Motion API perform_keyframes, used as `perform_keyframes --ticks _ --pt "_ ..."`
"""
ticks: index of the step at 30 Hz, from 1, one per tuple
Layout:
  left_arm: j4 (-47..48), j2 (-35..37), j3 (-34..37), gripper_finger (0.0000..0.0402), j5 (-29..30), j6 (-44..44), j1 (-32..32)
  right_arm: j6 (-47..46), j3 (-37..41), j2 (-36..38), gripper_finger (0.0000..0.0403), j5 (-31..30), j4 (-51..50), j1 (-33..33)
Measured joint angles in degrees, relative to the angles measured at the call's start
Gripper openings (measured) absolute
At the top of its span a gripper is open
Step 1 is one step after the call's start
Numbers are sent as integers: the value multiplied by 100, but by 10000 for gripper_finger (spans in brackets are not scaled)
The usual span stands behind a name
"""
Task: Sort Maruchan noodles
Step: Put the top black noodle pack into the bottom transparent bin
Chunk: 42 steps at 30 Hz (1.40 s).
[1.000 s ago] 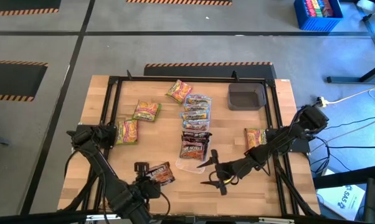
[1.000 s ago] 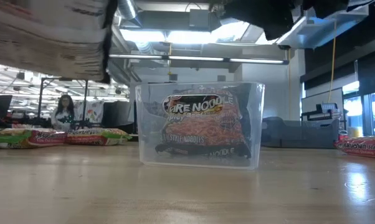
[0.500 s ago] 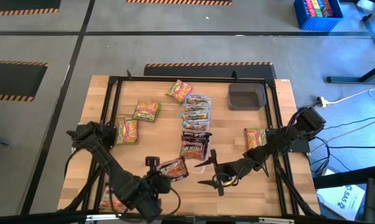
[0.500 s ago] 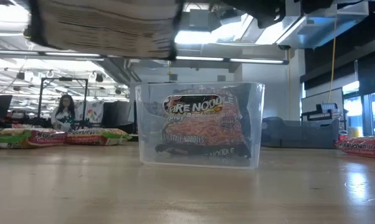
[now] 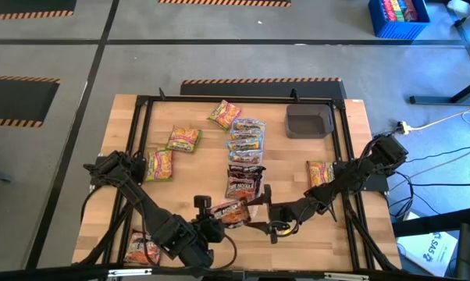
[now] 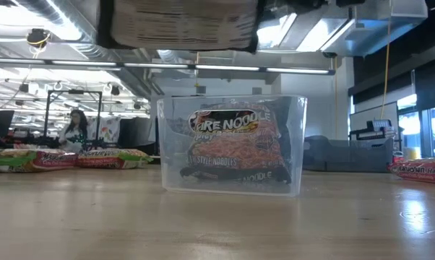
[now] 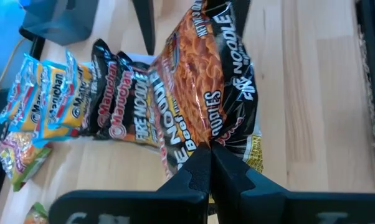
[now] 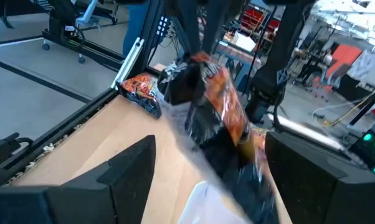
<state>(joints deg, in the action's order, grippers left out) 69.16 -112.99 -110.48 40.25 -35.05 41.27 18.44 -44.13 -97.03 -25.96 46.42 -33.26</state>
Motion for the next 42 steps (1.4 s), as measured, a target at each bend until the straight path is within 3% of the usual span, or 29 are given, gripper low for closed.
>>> perform_keyframes --ticks 10,20,24,31,35,42 --pt "-662 0 0 0 272 726 -107 146 -248 2 272 -15 -569 119" --pt "-697 0 2 1 645 924 -95 155 -248 2 115 -8 -613 101" --pt "-676 0 2 27 1067 1127 -18 155 -247 2 84 -77 -624 103" --pt "-345 0 2 100 1750 1172 274 56 -246 161 85 -624 -931 55" --pt "236 2 2 131 2337 786 526 -20 -246 398 83 -1151 -1274 -101" --pt "1564 15 220 148 2778 -1017 729 -40 -246 936 83 -1651 -1734 -445"
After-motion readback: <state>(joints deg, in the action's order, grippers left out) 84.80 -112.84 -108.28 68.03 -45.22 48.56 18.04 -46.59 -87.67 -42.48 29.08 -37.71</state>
